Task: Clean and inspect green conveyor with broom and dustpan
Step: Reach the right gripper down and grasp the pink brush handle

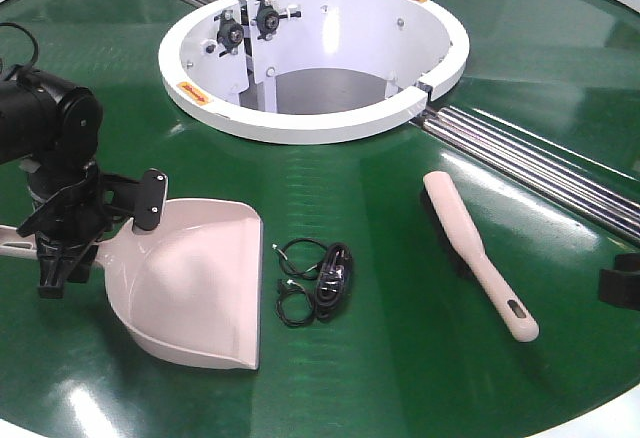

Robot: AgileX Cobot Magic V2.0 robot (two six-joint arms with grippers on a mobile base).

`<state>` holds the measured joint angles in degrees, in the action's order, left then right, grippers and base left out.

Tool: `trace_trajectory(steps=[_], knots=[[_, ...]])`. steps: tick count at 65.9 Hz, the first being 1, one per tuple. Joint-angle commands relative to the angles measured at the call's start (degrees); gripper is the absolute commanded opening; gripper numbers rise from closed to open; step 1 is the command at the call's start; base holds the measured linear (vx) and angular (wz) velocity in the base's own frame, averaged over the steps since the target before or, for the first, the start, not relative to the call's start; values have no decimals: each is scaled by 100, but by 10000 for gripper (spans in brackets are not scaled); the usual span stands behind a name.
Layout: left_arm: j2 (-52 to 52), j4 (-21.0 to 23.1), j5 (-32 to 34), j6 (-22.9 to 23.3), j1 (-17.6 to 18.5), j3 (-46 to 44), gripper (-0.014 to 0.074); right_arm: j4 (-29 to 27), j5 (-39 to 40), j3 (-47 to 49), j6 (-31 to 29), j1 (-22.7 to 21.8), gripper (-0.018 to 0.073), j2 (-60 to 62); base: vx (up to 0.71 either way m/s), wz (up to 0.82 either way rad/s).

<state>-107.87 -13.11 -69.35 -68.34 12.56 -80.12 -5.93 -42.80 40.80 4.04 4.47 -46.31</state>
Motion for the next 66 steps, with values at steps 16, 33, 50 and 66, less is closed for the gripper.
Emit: trace_trajectory(steps=[16, 33, 50, 66], knots=[[336, -56, -88, 78, 23, -168, -6, -163, -500, 1287, -450, -16, 460, -1562, 0, 0], [336, -56, -88, 78, 23, -168, -6, -472, -1339, 2363, -875, 69, 492, -2926, 0, 0], [336, -56, -88, 78, 23, -168, -6, 593, -1649, 3217, -339, 915, 492, -4086, 0, 0], [336, -56, -82, 78, 23, -168, -6, 703, -2113, 3766, -269, 878, 492, -4983, 0, 0]])
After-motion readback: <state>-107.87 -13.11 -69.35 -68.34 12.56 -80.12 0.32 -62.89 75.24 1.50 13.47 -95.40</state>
